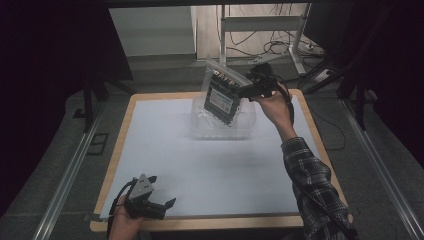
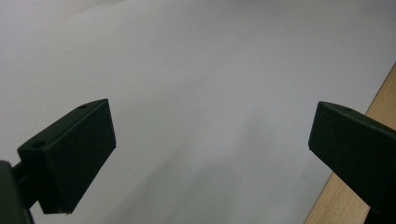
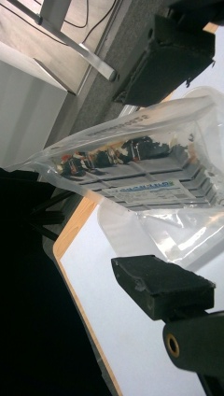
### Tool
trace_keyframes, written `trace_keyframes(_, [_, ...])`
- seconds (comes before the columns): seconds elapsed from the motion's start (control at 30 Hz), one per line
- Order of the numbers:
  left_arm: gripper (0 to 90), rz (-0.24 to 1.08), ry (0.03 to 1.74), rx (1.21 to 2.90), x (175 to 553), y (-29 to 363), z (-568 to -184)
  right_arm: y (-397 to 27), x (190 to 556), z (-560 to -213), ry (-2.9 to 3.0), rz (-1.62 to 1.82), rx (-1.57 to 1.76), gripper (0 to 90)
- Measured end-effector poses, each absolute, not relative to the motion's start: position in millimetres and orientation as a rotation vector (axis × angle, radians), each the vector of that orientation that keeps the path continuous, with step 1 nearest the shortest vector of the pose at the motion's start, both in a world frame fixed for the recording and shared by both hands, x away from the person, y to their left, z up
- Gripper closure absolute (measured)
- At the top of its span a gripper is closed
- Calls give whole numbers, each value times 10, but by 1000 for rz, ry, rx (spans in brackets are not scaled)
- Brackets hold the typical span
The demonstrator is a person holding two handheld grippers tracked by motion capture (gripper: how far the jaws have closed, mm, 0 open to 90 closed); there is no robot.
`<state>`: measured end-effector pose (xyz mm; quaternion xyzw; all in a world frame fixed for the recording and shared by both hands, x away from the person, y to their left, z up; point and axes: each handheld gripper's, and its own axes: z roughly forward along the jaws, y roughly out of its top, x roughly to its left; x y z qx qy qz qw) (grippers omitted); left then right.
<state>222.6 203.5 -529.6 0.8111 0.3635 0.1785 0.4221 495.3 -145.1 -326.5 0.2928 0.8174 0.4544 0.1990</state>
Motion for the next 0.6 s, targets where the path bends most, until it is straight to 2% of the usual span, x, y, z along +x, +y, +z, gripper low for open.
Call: trace_keyframes(0.6, [3,454,907,2037,2227,2027,-5294,-1637,4665,-3271,2285,1297,819,152])
